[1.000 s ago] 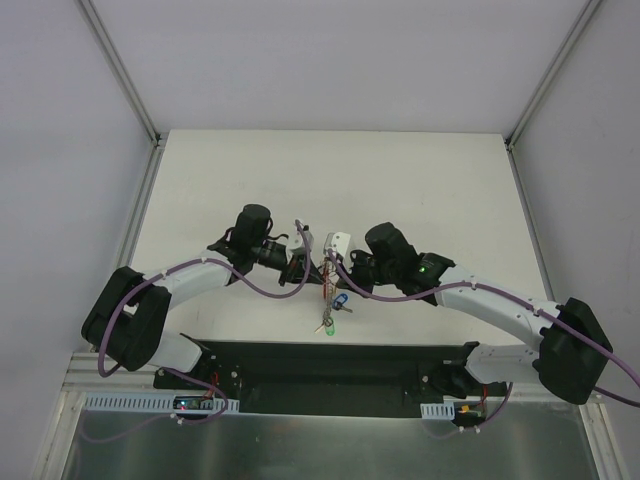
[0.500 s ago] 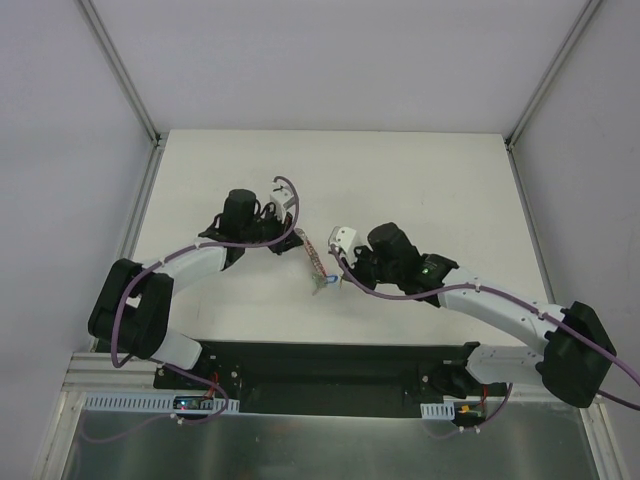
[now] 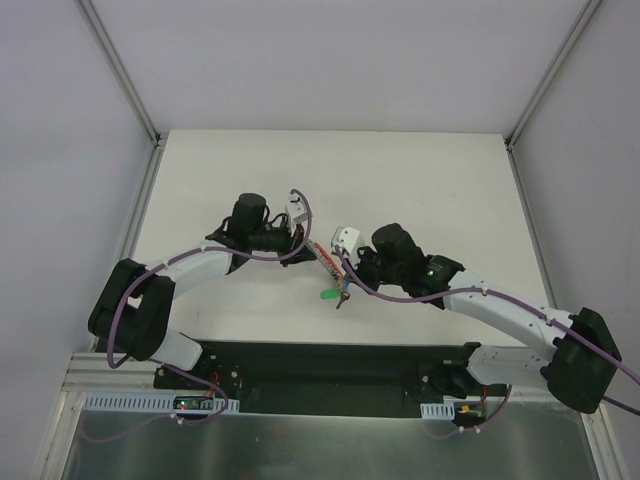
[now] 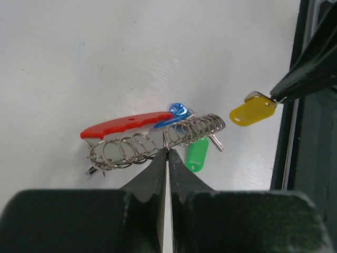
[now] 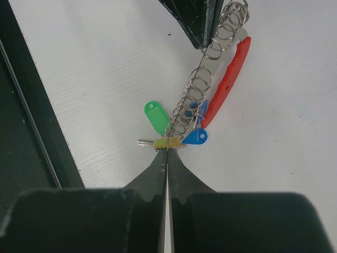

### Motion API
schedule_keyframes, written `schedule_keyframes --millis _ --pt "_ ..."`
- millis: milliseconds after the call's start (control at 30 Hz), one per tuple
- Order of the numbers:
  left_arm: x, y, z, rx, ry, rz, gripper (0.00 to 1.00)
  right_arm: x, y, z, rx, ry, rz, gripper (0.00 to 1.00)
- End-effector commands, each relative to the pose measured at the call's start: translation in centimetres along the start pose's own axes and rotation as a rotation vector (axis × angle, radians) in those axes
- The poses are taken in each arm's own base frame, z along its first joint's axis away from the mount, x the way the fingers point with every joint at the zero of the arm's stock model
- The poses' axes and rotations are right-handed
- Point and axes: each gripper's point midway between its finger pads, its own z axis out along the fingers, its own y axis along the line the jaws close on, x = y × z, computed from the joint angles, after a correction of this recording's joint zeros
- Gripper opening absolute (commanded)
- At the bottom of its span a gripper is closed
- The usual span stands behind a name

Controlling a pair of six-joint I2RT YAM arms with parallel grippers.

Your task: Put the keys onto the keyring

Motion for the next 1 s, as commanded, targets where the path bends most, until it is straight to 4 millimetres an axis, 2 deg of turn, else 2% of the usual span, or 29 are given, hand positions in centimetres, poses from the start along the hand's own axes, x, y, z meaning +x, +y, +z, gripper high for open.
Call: schedule_keyframes --millis 0,233,400,667,967 --pt "-1.4 -2.7 -0.4 0.152 -0.066 0.166 0.00 -2.0 -0.1 -0.4 -0.009 -0.027 -0.011 0.01" --pt "-1.0 -5.4 -0.7 0.280 -0.096 0.322 0.00 -2.2 -0.4 -0.2 -0.011 0.013 -0.022 0.01" --pt "-0.9 -6.9 -0.9 0.345 -0.112 0.373 0.00 -2.1 -0.5 -0.1 -0.023 0.038 -0.039 0.01" --pt "-0.3 -7.9 -0.7 0.403 -0.115 0.409 0.00 -1.2 -0.3 0.4 -0.041 0.042 -0.079 0.01" --pt "-0.3 -8.4 -0.5 0.417 -0.115 0.415 0.00 -1.4 -0.1 1.0 -0.049 0.003 -0.079 0.01"
